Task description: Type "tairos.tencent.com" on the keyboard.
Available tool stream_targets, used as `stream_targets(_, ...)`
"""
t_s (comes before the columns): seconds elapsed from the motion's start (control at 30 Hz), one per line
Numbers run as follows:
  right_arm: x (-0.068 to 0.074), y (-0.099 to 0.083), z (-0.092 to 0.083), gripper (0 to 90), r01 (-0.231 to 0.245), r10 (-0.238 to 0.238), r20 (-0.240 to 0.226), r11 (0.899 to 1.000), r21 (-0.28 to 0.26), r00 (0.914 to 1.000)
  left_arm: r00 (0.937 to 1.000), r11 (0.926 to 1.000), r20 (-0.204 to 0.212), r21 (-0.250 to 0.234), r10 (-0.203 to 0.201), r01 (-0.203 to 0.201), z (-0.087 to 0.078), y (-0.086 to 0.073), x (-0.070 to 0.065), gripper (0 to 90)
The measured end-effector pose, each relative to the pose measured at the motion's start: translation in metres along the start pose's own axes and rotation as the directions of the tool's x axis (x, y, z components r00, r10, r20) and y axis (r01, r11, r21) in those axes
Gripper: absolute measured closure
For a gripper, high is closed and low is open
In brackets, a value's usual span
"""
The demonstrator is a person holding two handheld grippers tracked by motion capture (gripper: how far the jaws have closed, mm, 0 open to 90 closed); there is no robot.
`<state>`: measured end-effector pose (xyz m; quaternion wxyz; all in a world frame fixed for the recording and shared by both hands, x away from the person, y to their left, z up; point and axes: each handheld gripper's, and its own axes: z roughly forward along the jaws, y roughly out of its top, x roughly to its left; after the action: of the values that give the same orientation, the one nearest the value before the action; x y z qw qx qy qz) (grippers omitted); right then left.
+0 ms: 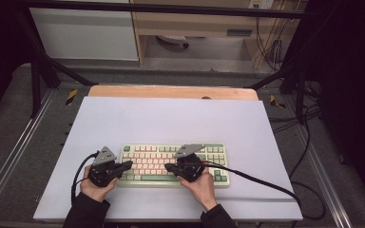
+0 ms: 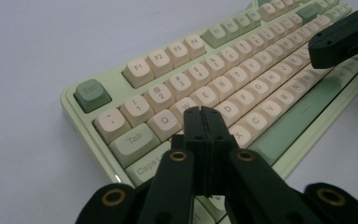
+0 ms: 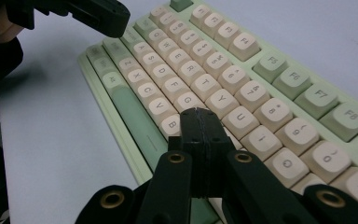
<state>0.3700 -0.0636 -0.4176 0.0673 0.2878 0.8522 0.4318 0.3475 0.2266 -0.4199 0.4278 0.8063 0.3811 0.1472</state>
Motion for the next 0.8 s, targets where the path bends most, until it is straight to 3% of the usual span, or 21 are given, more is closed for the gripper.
stream_targets(0.2,-0.003,0.001,-0.009,90.0,0.01,-0.01,0.014,1.0,0.009,0.9999,1.0,1.0,0.001,-0.003,-0.001,0.001,0.0,0.0,-0.001,90.0)
stream_targets(0.8,-0.023,-0.018,-0.043,90.0,-0.045,0.046,0.058,0.999,-0.016,0.9973,0.9996,0.9998,0.017,0.003,0.02,-0.02,0.009,0.006,-0.013,90.0)
